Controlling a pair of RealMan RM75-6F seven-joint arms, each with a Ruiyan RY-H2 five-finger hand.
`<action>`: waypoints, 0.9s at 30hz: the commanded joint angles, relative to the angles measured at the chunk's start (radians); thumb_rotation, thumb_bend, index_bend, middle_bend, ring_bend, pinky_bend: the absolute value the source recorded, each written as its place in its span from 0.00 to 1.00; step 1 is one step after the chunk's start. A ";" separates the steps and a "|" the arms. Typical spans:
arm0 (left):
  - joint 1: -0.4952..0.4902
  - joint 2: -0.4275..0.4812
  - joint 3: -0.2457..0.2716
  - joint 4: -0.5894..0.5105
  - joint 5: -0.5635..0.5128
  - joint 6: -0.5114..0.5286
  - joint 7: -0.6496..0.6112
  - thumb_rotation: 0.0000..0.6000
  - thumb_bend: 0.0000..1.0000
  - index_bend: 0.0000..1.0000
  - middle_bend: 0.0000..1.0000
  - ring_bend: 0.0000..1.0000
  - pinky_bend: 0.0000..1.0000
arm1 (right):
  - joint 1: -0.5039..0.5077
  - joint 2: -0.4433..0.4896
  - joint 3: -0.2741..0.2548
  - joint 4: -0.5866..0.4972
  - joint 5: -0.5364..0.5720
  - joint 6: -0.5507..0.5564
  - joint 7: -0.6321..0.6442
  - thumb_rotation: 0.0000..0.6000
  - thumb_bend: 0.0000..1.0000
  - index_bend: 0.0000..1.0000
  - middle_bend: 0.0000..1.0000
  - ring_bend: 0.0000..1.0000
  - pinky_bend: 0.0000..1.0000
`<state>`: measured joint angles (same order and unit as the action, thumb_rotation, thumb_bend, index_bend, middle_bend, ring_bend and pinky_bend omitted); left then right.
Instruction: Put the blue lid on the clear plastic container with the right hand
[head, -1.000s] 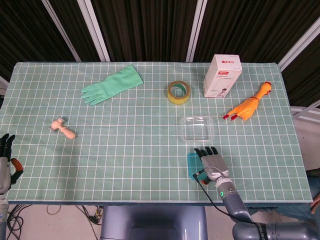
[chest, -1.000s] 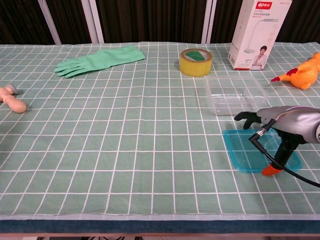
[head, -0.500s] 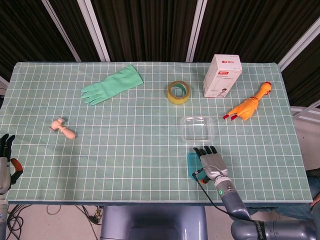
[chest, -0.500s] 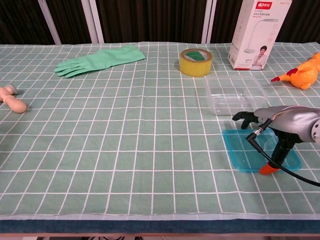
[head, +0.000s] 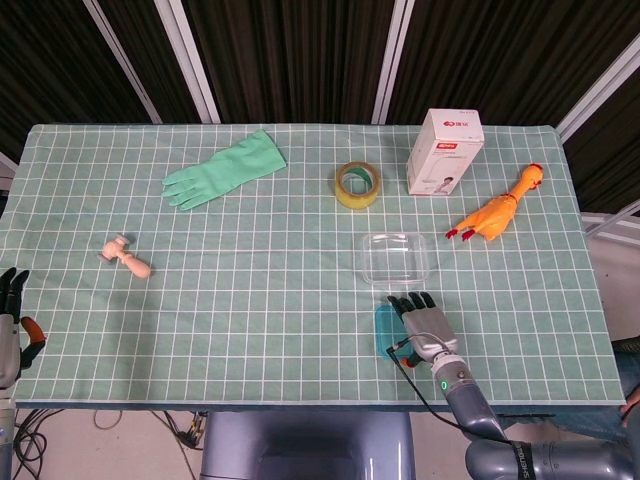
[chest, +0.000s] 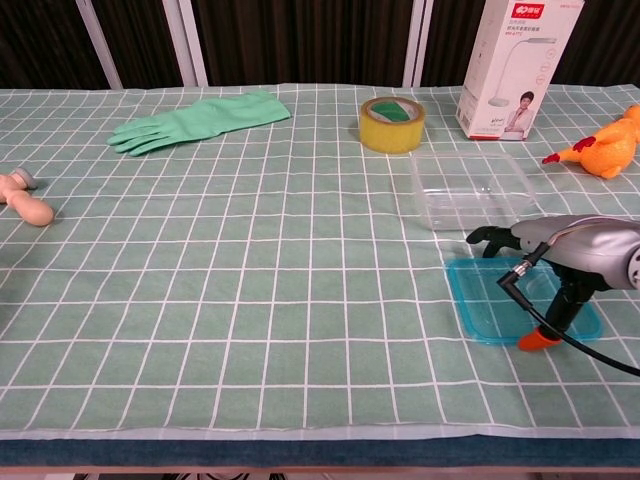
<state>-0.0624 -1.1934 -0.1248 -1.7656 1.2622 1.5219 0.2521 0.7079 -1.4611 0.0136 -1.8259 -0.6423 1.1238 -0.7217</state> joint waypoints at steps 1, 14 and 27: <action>0.000 0.000 0.000 0.000 0.000 0.001 0.001 1.00 0.82 0.07 0.00 0.00 0.00 | 0.001 -0.005 -0.001 0.008 -0.002 -0.006 0.003 1.00 0.07 0.00 0.21 0.00 0.00; 0.001 0.002 -0.001 -0.001 -0.004 -0.001 -0.003 1.00 0.82 0.07 0.00 0.00 0.00 | -0.008 -0.009 0.010 0.035 -0.051 -0.031 0.061 1.00 0.10 0.00 0.40 0.11 0.00; 0.002 0.003 -0.003 -0.006 -0.010 0.001 -0.004 1.00 0.82 0.07 0.00 0.00 0.00 | -0.022 0.042 0.017 -0.005 -0.114 -0.048 0.121 1.00 0.22 0.00 0.46 0.16 0.00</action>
<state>-0.0600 -1.1907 -0.1275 -1.7713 1.2524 1.5230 0.2486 0.6863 -1.4212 0.0313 -1.8283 -0.7531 1.0773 -0.6027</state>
